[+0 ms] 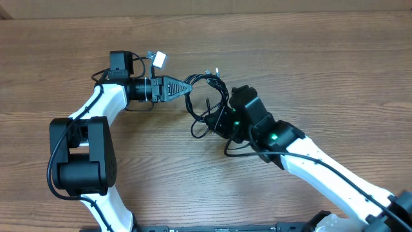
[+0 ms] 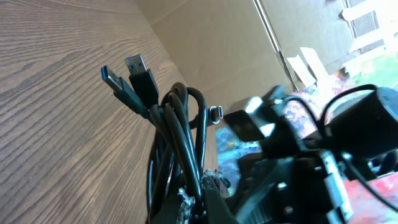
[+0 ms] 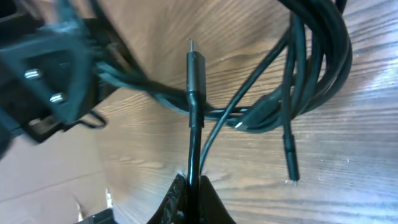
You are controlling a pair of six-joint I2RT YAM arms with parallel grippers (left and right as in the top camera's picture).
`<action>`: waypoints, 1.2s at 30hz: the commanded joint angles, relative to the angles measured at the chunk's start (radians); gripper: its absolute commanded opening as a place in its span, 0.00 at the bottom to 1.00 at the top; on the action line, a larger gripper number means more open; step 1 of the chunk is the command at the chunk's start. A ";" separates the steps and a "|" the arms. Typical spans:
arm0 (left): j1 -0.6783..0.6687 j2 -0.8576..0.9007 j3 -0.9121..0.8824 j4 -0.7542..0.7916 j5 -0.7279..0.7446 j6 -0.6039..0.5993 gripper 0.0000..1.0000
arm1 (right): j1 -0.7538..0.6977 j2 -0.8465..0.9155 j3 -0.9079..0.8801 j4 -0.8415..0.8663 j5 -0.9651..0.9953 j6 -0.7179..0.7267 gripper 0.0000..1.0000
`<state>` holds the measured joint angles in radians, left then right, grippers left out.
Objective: Untangle cables
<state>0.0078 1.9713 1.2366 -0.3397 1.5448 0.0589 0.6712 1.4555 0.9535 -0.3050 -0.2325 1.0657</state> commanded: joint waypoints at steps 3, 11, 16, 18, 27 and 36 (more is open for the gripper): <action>-0.016 0.005 -0.005 0.004 0.036 0.004 0.04 | -0.023 0.111 0.003 0.131 0.007 0.011 0.04; -0.023 0.005 -0.004 0.004 0.036 0.004 0.04 | -0.164 0.206 0.003 0.269 0.029 0.011 0.09; -0.023 0.005 -0.004 0.004 0.036 0.004 0.04 | -0.174 0.218 0.003 0.270 0.024 0.011 0.32; -0.023 0.005 -0.004 0.004 0.036 0.005 0.04 | -0.170 0.219 0.003 0.271 0.013 0.010 0.42; -0.023 0.005 -0.004 0.005 0.036 0.005 0.04 | -0.251 0.154 0.003 0.182 -0.138 -0.135 0.45; -0.023 0.005 -0.004 0.005 0.036 0.005 0.04 | -0.378 0.104 0.003 -0.050 -0.346 -0.287 0.45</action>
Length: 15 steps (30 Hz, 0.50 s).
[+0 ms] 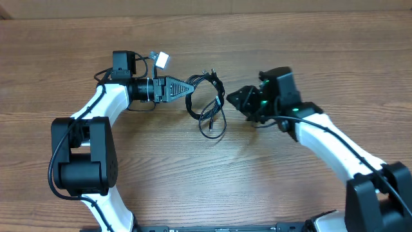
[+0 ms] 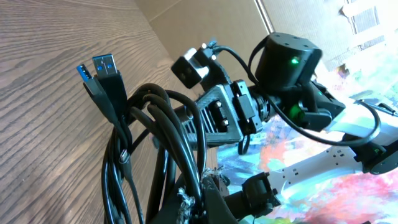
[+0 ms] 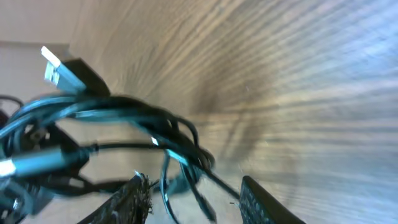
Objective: Untangle cables
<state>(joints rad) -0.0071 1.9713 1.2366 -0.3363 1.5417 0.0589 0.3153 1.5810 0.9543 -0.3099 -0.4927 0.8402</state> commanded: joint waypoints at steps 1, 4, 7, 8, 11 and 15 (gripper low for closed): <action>-0.008 0.005 -0.004 0.002 0.039 0.005 0.04 | -0.030 -0.021 0.002 -0.092 -0.085 -0.066 0.43; -0.008 0.005 -0.004 0.001 0.039 0.005 0.04 | -0.027 -0.021 0.001 -0.196 -0.079 -0.114 0.37; -0.008 0.005 -0.004 0.002 0.039 -0.008 0.04 | 0.005 -0.018 0.000 -0.309 -0.002 -0.135 0.33; -0.008 0.005 -0.004 0.002 0.038 -0.022 0.04 | 0.014 -0.017 0.000 -0.324 0.011 -0.135 0.33; -0.009 0.005 -0.004 0.013 0.036 -0.087 0.04 | 0.068 -0.016 -0.005 -0.325 0.019 -0.102 0.33; -0.008 0.005 -0.004 0.024 0.018 -0.127 0.04 | 0.114 -0.016 -0.005 -0.293 0.072 0.018 0.28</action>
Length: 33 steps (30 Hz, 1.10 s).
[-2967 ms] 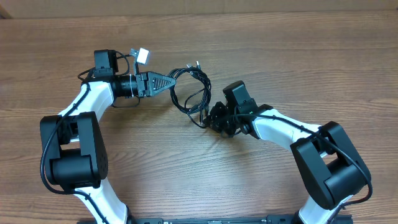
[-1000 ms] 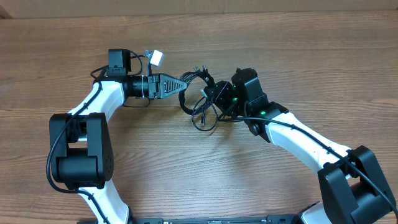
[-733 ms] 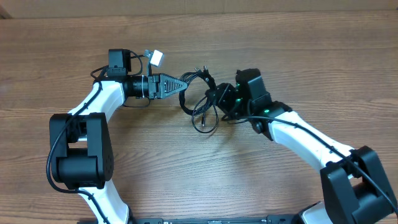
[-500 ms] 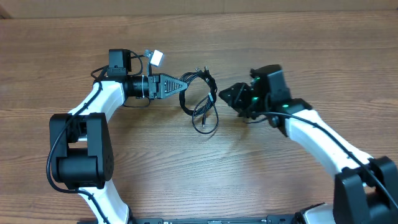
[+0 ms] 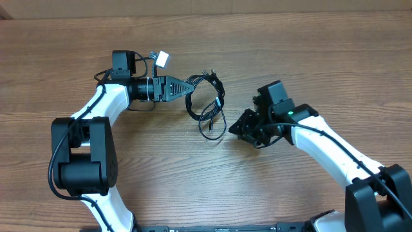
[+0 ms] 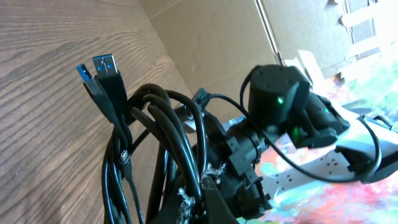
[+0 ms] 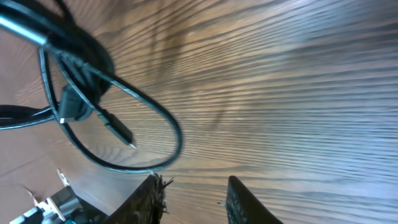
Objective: Untangle cables
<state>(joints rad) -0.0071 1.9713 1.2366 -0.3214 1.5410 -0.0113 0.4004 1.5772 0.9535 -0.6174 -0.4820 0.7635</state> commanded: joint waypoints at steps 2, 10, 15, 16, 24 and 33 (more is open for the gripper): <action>-0.008 0.005 -0.004 0.009 0.019 -0.057 0.04 | 0.043 -0.012 -0.005 0.013 0.111 0.136 0.25; -0.008 0.005 -0.004 0.009 0.020 -0.057 0.04 | 0.092 -0.012 -0.006 0.048 0.160 0.157 0.25; -0.008 0.005 -0.004 0.008 0.020 -0.057 0.04 | 0.124 -0.011 -0.033 0.086 0.236 0.157 0.25; -0.008 0.005 -0.004 0.008 0.020 -0.057 0.04 | 0.128 -0.011 -0.042 0.100 0.241 0.157 0.25; -0.008 0.005 -0.004 0.009 0.020 -0.057 0.04 | 0.138 -0.011 -0.141 0.286 0.266 0.157 0.29; -0.008 0.005 -0.004 0.009 0.020 -0.057 0.04 | 0.139 -0.011 -0.165 0.361 0.254 0.157 0.29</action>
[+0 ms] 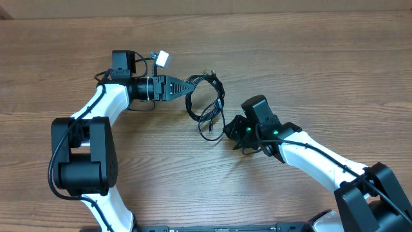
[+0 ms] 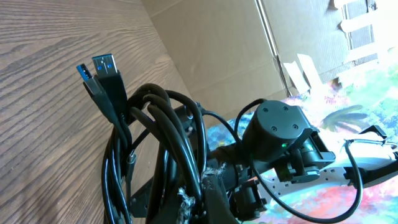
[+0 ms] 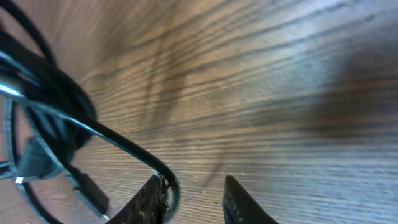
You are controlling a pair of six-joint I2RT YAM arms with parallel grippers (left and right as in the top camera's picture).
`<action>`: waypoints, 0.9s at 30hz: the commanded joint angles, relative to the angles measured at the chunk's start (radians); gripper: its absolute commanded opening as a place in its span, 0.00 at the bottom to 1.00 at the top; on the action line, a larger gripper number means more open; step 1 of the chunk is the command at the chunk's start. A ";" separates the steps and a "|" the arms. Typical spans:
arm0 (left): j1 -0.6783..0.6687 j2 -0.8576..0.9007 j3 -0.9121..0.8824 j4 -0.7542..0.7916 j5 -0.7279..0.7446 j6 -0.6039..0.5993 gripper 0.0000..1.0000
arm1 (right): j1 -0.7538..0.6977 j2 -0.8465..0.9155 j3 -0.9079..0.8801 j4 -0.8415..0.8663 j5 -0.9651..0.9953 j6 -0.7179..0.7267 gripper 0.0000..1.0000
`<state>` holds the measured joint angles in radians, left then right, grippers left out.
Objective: Untangle cables
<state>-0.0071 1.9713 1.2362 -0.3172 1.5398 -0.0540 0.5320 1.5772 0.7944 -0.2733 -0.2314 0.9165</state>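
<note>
A tangled bundle of black cables (image 1: 207,103) hangs from my left gripper (image 1: 190,86), which is shut on its upper strands. In the left wrist view the bundle (image 2: 155,143) fans up from the jaws, with two USB plugs (image 2: 102,78), their inserts blue, sticking out at the top. A thin loop of the bundle (image 1: 212,129) droops onto the table. My right gripper (image 1: 230,131) stands open just right of that loop. In the right wrist view the thin cable (image 3: 124,152) curves along the left finger (image 3: 152,199), and the gap to the right finger (image 3: 239,199) holds nothing.
The wooden table (image 1: 309,71) stretches out all around. A small white tag (image 1: 160,59) sits by my left wrist camera. A cardboard wall (image 2: 211,56) stands beyond the table's far edge.
My right gripper has moved left, from a short way off the drooping loop to right beside it. It is still open. The left gripper and the bundle have not moved.
My right gripper was first shut on one black cable of the bundle, close under the left gripper. Then it was open and away to the right. After that it came lower and nearer, and now stands open against the loop. The left gripper held the bundle throughout.
</note>
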 commanded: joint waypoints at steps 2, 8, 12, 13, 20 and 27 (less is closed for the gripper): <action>-0.008 0.005 -0.004 0.005 0.021 -0.014 0.04 | 0.012 -0.011 -0.006 0.030 0.003 0.003 0.30; -0.008 0.005 -0.004 0.005 0.021 -0.014 0.04 | 0.036 -0.011 -0.006 0.037 0.012 0.004 0.30; -0.008 0.005 -0.004 0.004 0.021 -0.014 0.04 | 0.048 -0.011 -0.008 0.037 0.079 0.004 0.30; -0.008 0.005 -0.004 0.004 0.021 -0.014 0.04 | 0.053 -0.009 -0.008 0.037 0.106 0.004 0.32; -0.008 0.005 -0.004 0.005 0.021 -0.014 0.04 | 0.053 0.025 -0.008 0.095 0.111 0.000 0.36; -0.008 0.005 -0.004 0.005 0.021 -0.014 0.04 | 0.058 0.063 -0.008 0.127 0.096 0.000 0.20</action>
<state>-0.0071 1.9713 1.2362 -0.3172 1.5398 -0.0536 0.5793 1.6314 0.7944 -0.1551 -0.1413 0.9207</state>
